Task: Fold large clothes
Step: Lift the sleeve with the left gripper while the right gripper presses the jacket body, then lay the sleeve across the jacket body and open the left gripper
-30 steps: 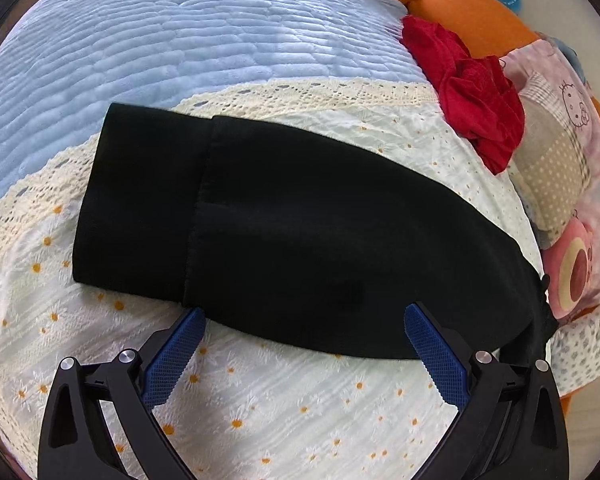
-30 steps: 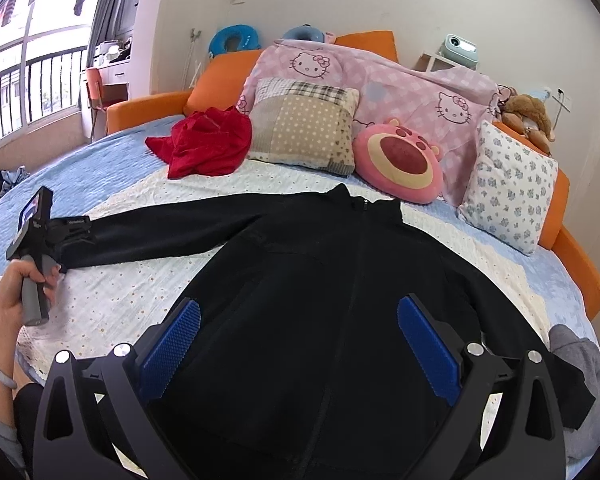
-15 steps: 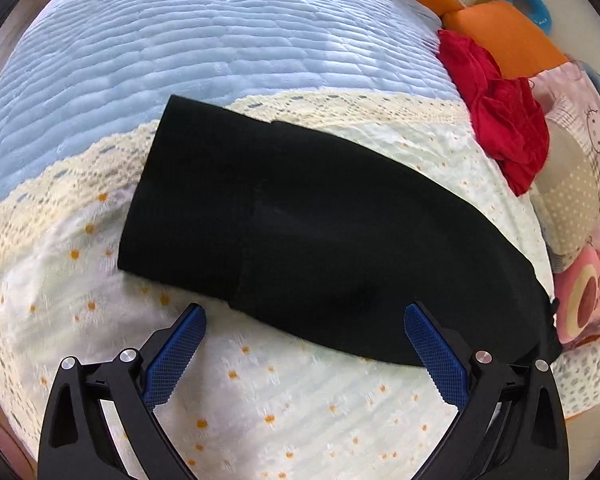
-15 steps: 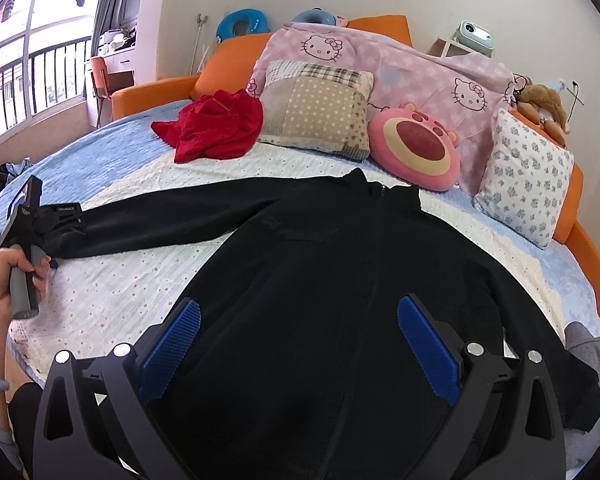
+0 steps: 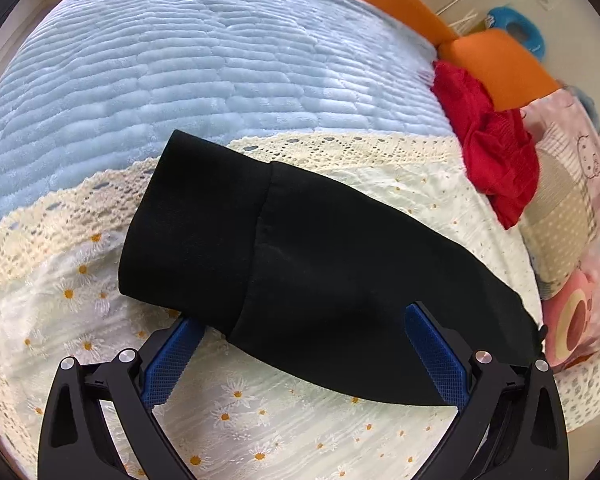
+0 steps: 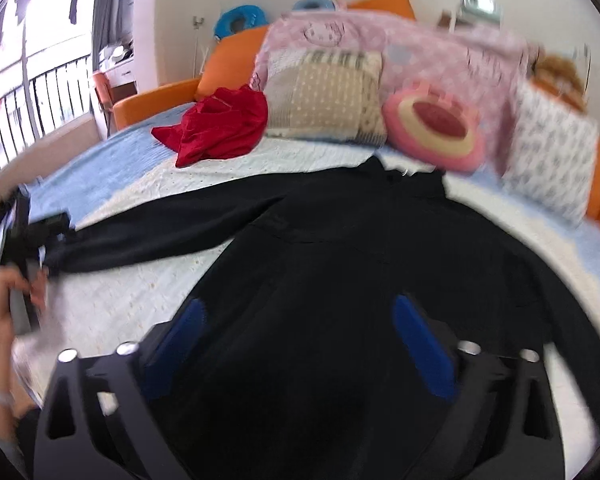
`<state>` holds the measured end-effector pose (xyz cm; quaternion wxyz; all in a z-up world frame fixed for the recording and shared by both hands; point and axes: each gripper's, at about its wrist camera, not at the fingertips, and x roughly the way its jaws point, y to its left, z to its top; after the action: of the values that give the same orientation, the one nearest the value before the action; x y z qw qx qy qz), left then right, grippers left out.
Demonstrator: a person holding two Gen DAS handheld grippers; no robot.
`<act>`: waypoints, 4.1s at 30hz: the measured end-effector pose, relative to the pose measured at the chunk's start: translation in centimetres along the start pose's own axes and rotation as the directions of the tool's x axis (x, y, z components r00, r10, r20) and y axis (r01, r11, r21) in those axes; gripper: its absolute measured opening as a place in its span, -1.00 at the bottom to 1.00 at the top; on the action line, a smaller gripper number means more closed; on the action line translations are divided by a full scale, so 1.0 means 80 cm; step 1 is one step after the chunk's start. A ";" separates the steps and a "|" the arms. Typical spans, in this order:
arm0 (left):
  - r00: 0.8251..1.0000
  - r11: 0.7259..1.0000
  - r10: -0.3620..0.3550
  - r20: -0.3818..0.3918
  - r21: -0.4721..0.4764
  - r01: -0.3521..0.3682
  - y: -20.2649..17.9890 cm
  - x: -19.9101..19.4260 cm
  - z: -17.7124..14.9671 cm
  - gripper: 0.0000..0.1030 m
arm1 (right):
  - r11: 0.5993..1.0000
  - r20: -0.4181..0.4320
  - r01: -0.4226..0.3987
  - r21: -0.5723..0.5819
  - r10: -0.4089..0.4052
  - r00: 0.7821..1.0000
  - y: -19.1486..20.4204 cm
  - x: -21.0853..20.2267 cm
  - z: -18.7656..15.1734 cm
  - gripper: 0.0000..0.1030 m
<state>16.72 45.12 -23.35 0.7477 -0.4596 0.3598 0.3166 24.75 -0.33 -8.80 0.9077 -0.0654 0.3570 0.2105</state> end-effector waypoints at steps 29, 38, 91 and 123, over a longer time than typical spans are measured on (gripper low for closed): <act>0.972 0.967 -0.214 -0.094 -0.162 0.197 0.048 0.008 0.014 -0.37 | 0.960 -0.176 -0.138 0.243 0.183 0.967 -0.028 0.247 0.071 -0.26; 0.985 0.986 -0.155 -0.073 -0.072 0.150 0.031 -0.001 0.011 -0.55 | 0.930 -0.113 -0.163 0.330 0.210 0.971 -0.065 0.260 0.089 -0.57; 0.950 0.298 -0.310 -0.037 0.945 0.135 -0.759 -0.146 -0.472 -0.58 | 0.993 -0.093 0.101 -0.062 -0.107 0.990 0.028 0.280 0.031 -0.93; 0.965 -0.033 -0.038 -0.260 0.965 0.259 -0.669 -0.020 -0.716 0.69 | 0.983 -0.091 0.146 -0.108 -0.156 0.983 0.038 0.282 0.030 -0.93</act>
<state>44.76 -27.70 -15.65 0.8492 0.1504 0.4825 -0.1530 39.75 10.60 -22.16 0.8978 -0.1487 0.3845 0.1552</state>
